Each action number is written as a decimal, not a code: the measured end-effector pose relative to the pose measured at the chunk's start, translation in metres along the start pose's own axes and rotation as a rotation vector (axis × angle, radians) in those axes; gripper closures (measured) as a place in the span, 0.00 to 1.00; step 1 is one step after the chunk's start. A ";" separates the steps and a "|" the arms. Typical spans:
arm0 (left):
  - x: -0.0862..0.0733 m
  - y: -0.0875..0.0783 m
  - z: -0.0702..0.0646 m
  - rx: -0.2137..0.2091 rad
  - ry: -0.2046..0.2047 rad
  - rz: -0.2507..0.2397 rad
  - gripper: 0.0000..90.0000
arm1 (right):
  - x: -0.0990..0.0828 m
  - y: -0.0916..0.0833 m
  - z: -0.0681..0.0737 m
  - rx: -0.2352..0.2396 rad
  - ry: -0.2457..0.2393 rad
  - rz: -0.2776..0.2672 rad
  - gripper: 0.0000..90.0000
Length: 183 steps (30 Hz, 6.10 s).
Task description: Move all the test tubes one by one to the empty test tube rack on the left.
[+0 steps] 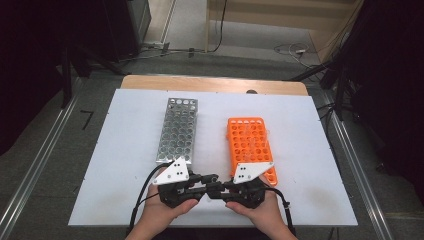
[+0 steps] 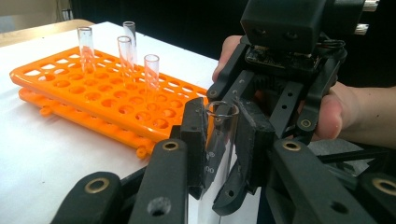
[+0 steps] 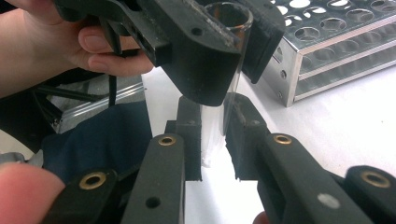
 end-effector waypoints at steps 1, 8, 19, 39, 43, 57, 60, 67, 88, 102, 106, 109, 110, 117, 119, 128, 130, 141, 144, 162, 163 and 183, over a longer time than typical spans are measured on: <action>0.000 0.000 0.000 0.004 0.007 -0.001 0.83 | 0.000 0.000 0.000 0.001 0.001 -0.001 0.82; 0.002 -0.001 0.000 0.018 0.016 -0.010 0.84 | 0.001 -0.001 0.000 0.008 0.005 -0.020 0.82; 0.011 -0.012 0.015 0.080 -0.009 -0.049 0.84 | -0.006 -0.021 -0.011 -0.030 0.028 -0.077 0.41; 0.037 -0.020 0.074 0.236 -0.056 -0.090 0.84 | -0.044 -0.109 -0.056 -0.296 0.130 -0.232 0.00; 0.042 -0.018 0.087 0.261 -0.058 -0.088 0.84 | -0.056 -0.120 -0.060 -0.345 0.146 -0.236 0.00; 0.061 -0.004 0.133 0.336 -0.084 -0.115 0.84 | -0.082 -0.137 -0.073 -0.397 0.190 -0.249 0.00; 0.065 -0.004 0.146 0.363 -0.092 -0.130 0.84 | -0.087 -0.139 -0.079 -0.413 0.204 -0.252 0.00; 0.068 -0.002 0.177 0.440 -0.126 -0.158 0.84 | -0.091 -0.139 -0.084 -0.437 0.223 -0.251 0.00; 0.091 0.019 0.257 0.594 -0.218 -0.222 0.84 | -0.094 -0.143 -0.087 -0.444 0.246 -0.268 0.00; 0.081 0.037 0.270 0.667 -0.212 -0.116 0.84 | -0.095 -0.144 -0.087 -0.440 0.250 -0.274 0.00; 0.079 0.041 0.267 0.678 -0.194 -0.072 0.84 | -0.094 -0.144 -0.087 -0.440 0.247 -0.276 0.00; 0.076 0.042 0.266 0.675 -0.202 -0.049 0.84 | -0.093 -0.143 -0.086 -0.441 0.241 -0.273 0.00; 0.075 0.042 0.266 0.677 -0.205 -0.040 0.84 | -0.093 -0.143 -0.086 -0.439 0.241 -0.273 0.00; 0.071 0.043 0.264 0.678 -0.203 0.005 0.83 | -0.092 -0.143 -0.086 -0.437 0.240 -0.276 0.00; 0.071 0.044 0.263 0.673 -0.205 0.019 0.83 | -0.092 -0.143 -0.085 -0.436 0.239 -0.276 0.00; 0.067 0.043 0.263 0.627 -0.260 0.031 0.79 | -0.092 -0.141 -0.086 -0.432 0.239 -0.273 0.00; 0.068 0.041 0.262 0.623 -0.265 0.020 0.74 | -0.092 -0.141 -0.087 -0.430 0.240 -0.272 0.00; 0.072 0.025 0.240 0.546 -0.260 -0.038 0.14 | -0.091 -0.139 -0.087 -0.428 0.230 -0.264 0.00; 0.072 0.021 0.229 0.511 -0.241 -0.042 0.04 | -0.090 -0.138 -0.087 -0.427 0.229 -0.261 0.00; 0.056 -0.017 0.158 0.409 -0.166 -0.096 0.00 | -0.079 -0.135 -0.086 -0.433 0.217 -0.253 0.00; 0.054 -0.019 0.154 0.403 -0.168 -0.105 0.00 | -0.077 -0.135 -0.086 -0.435 0.211 -0.253 0.00; 0.018 -0.034 0.088 0.388 -0.091 -0.125 0.00 | -0.043 -0.124 -0.102 -0.442 0.185 -0.250 0.00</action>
Point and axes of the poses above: each handheld gripper's, and its own axes: y roughly forward along the jaws, x roughly out of its top, z roughly to its left, the point moved 5 cm from there along y, roughly forward along the jaws, and after that the axes turned 1 degree about z, right-handed, at the moved point
